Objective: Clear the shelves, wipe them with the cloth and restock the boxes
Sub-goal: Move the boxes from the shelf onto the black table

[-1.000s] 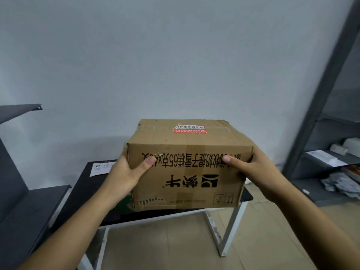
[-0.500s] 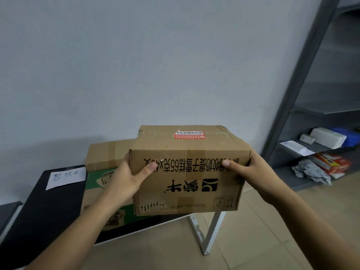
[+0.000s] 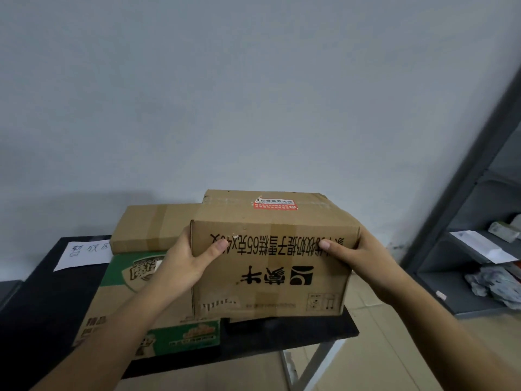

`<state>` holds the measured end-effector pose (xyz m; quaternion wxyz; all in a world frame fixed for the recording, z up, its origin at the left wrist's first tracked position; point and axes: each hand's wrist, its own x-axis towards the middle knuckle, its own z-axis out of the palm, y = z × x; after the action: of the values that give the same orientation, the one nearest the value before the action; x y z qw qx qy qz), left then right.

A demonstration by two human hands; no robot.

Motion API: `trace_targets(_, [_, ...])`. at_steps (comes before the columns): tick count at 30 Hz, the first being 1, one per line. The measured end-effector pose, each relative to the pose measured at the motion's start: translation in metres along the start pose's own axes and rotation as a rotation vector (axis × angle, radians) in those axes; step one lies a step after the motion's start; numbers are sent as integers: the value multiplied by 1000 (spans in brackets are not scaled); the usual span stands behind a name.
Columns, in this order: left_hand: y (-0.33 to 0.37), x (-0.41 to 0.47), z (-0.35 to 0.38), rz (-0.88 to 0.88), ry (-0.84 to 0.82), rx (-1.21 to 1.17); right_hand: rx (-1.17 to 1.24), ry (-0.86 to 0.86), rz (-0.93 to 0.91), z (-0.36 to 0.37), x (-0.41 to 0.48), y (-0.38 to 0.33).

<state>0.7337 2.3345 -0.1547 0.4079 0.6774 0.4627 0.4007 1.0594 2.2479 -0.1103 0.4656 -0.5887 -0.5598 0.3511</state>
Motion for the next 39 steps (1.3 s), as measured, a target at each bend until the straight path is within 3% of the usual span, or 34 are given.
trace_targets(10, [-21,72,11,-101,45,-52,19,-93,16,-2,100,31])
trace_targets(39, [-109,359,7,-171,1,-75,-22,-99,-7,12,409,101])
